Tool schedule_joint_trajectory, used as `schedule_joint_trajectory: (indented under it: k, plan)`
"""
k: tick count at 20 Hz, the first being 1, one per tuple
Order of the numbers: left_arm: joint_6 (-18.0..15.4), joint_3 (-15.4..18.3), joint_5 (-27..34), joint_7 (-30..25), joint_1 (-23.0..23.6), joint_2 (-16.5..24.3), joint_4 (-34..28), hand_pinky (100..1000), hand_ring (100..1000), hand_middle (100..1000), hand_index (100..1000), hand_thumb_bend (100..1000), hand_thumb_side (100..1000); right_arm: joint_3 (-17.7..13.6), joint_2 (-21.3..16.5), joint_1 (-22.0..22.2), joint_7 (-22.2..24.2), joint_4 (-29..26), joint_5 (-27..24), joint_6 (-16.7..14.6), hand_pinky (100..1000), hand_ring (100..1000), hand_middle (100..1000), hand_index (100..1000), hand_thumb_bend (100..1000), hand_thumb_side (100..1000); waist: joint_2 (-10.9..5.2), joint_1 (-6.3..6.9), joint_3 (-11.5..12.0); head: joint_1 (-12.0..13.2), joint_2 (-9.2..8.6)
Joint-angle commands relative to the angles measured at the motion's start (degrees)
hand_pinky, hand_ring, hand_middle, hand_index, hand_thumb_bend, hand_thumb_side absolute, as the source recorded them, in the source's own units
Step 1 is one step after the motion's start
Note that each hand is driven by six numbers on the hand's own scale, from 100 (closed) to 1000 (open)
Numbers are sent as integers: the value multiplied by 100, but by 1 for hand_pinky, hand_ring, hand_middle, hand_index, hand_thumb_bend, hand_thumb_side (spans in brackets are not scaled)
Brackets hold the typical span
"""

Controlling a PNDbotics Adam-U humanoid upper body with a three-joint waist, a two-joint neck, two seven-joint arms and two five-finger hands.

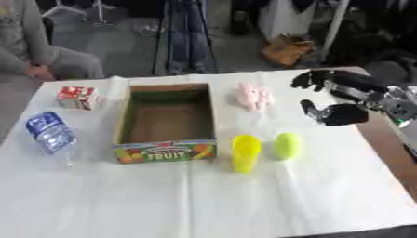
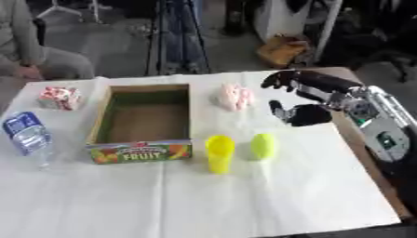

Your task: Pick up objects on the table and place them in the box.

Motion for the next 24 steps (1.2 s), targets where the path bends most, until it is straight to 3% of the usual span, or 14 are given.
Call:
schedule_joint_trajectory:
  k: [1, 2, 6, 15, 18, 24]
  plan:
    - [5, -4, 23, -34, -27, 65, -111, 556, 796, 777, 810, 571, 754, 42, -17, -138, -8, 57, 197, -85, 846, 907, 937, 936, 100, 640, -60, 11, 9, -23, -7]
    - [6, -5, 23, -38, -27, 64, -111, 556, 796, 777, 810, 569, 755, 63, 0, -144, -10, 69, 235, -104, 870, 917, 940, 935, 100, 696, -60, 11, 11, -27, -6]
    - [6, -7, 27, -43, -25, 65, -111, 556, 796, 777, 811, 568, 755, 165, 63, -169, -3, 49, 368, -161, 869, 916, 936, 935, 100, 776, -61, 13, 17, -36, 0]
    - [12, -17, 39, -70, -12, 54, -111, 554, 796, 777, 811, 565, 756, 302, 197, -218, -107, 27, 482, -140, 846, 901, 921, 925, 100, 865, -66, 19, 13, -65, 6]
    - [17, -20, 43, -79, -9, 50, -111, 554, 796, 777, 811, 564, 756, 330, 225, -236, -209, 9, 520, -94, 814, 882, 902, 908, 100, 867, -66, 22, 14, -71, 12]
    - [24, -20, 50, -84, -2, 46, -111, 553, 796, 778, 812, 563, 756, 417, 261, -264, -443, -140, 540, -5, 793, 868, 884, 894, 100, 772, -68, 22, 24, -91, 16]
